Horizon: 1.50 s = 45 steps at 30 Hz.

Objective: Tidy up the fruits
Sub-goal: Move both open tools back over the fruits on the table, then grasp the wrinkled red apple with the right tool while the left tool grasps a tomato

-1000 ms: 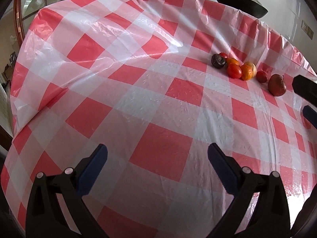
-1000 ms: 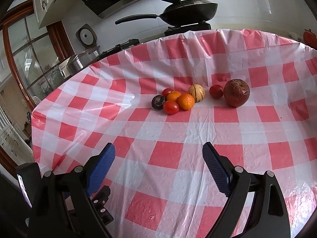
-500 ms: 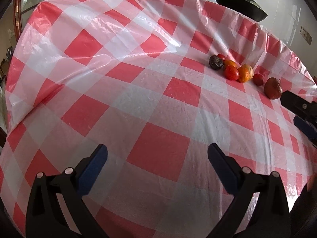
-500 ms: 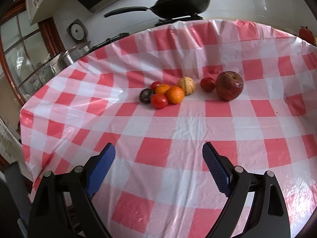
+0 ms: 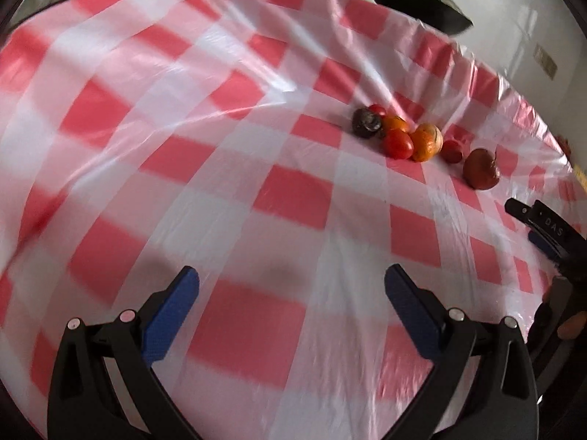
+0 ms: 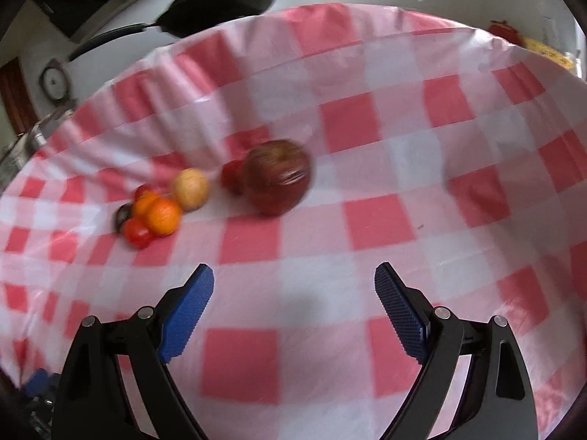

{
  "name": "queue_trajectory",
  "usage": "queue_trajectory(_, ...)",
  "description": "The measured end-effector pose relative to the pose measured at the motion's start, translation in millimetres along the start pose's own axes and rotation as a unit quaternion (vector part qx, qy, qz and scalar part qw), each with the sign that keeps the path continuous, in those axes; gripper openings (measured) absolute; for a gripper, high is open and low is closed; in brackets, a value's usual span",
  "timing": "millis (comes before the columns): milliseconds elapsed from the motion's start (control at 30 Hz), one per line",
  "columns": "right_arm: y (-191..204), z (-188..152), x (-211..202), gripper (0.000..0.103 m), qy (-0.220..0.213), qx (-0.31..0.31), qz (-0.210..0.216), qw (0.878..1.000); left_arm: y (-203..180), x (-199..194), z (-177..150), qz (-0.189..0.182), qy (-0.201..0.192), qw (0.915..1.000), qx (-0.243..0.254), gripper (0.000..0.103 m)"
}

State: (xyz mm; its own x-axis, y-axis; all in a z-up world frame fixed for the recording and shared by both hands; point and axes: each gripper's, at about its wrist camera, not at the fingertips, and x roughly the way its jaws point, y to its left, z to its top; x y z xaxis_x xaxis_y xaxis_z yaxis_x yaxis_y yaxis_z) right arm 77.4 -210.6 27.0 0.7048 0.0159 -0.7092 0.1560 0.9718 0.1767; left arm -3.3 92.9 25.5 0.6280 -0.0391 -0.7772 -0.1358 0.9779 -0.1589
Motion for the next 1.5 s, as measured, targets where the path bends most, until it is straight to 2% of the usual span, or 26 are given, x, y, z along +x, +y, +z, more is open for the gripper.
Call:
queue_trajectory(100, -9, 13, 16, 0.087, 0.004, 0.005, -0.019, 1.000, -11, 13, 18, -0.006, -0.002, 0.9993, 0.036, 0.101)
queue_trajectory(233, 6, 32, 36, 0.087, -0.001, -0.035, -0.032, 0.999, -31, 34, 40, -0.002, -0.008, 0.9961, 0.088, 0.101)
queue_trajectory(467, 42, 59, 80, 0.085, 0.016, -0.108, -0.050, 0.993, -55, 68, 61, -0.034, 0.010, 0.9948, 0.096, 0.101)
queue_trajectory(567, 42, 64, 95, 0.077, 0.031, -0.113, -0.047, 0.992, -65, 81, 70, -0.044, 0.023, 0.9944, 0.094, 0.101)
queue_trajectory(600, 40, 64, 98, 0.067, 0.036, -0.112, -0.034, 0.992, -69, 84, 73, -0.048, 0.025, 0.9943, 0.092, 0.101)
queue_trajectory(633, 38, 64, 98, 0.065, 0.037, -0.108, -0.011, 0.993, -74, 89, 76, -0.051, 0.026, 0.9941, 0.092, 0.101)
queue_trajectory(667, 36, 64, 98, 0.065, 0.035, -0.103, -0.007, 0.994, -78, 92, 79, -0.050, 0.026, 0.9940, 0.094, 0.101)
queue_trajectory(700, 34, 64, 97, 0.064, 0.034, -0.099, -0.006, 0.995, -83, 96, 82, -0.047, 0.025, 0.9938, 0.098, 0.099)
queue_trajectory(867, 10, 56, 86, 0.064, 0.031, -0.037, 0.023, 0.999, -104, 120, 97, -0.020, 0.030, 0.9934, 0.109, 0.074)
queue_trajectory(900, 6, 55, 84, 0.064, 0.032, -0.029, 0.028, 0.999, -107, 123, 99, -0.004, 0.027, 0.9938, 0.108, 0.068)
queue_trajectory(967, 1, 53, 80, 0.064, 0.034, -0.017, 0.038, 0.999, -112, 129, 103, 0.011, 0.024, 0.9934, 0.111, 0.065)
queue_trajectory(1067, -1, 48, 72, 0.065, 0.031, -0.010, 0.043, 0.999, -122, 134, 108, 0.015, 0.018, 0.9912, 0.130, 0.053)
queue_trajectory(1100, 0, 46, 69, 0.064, 0.031, -0.008, 0.046, 0.998, -124, 135, 109, 0.010, 0.016, 0.9907, 0.134, 0.040)
queue_trajectory(1133, 0, 45, 67, 0.064, 0.030, -0.008, 0.048, 0.998, -127, 134, 108, 0.012, 0.015, 0.9898, 0.141, 0.037)
queue_trajectory(1300, -2, 49, 52, 0.064, 0.024, -0.009, 0.062, 0.998, -117, 113, 97, -0.008, -0.002, 0.9921, 0.125, 0.036)
queue_trajectory(1500, 12, 20, 19, 0.064, 0.030, -0.018, 0.077, 0.996, -78, 57, 70, -0.025, -0.024, 0.9964, 0.078, 0.036)
